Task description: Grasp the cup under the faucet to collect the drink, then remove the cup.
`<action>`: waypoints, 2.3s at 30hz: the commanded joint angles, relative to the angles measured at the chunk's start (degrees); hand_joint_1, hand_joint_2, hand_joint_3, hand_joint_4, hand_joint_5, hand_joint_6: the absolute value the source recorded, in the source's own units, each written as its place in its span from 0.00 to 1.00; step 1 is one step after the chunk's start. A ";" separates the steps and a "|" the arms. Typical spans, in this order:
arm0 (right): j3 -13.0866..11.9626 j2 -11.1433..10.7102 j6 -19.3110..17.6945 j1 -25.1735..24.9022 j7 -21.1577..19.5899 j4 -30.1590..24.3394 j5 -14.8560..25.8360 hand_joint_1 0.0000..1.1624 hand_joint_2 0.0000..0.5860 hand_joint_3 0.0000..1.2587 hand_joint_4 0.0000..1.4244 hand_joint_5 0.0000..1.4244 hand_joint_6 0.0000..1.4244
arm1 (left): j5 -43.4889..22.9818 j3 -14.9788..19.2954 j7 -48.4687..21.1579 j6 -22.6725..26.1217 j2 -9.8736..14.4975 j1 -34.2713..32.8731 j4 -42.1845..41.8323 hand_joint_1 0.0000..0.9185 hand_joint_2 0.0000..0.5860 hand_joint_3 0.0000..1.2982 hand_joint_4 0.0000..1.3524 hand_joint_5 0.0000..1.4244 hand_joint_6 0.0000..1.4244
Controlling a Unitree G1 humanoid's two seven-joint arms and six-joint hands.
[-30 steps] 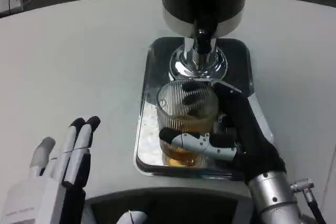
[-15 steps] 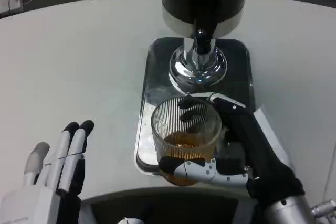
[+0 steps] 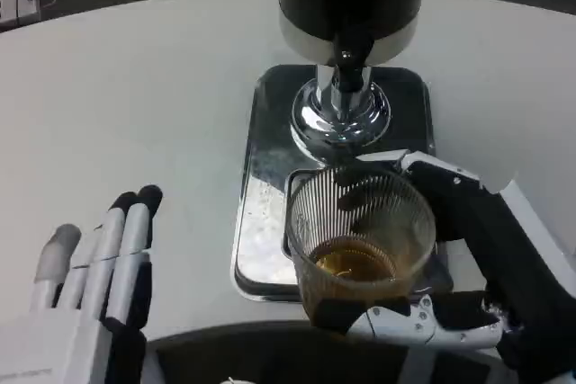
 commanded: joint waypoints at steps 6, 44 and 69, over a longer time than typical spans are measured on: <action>-2.95 -1.67 -2.76 3.45 2.63 -5.97 5.01 1.00 0.13 0.69 0.68 0.80 1.00 | 3.81 -0.60 -1.69 -2.56 1.06 5.72 -4.53 0.00 0.16 0.00 0.00 0.04 0.00; -4.45 -0.65 -6.19 7.44 3.63 -11.54 7.26 1.00 0.15 0.69 0.68 0.80 1.00 | 13.26 -5.01 -2.22 -4.88 0.30 6.41 -5.07 0.00 0.12 0.00 0.00 0.01 0.00; -4.50 -0.70 -5.47 7.08 3.70 -11.31 7.26 1.00 0.16 0.69 0.68 0.80 1.00 | 12.45 -5.25 -2.69 -3.97 0.71 5.06 -4.40 0.00 0.11 0.00 0.00 0.01 0.00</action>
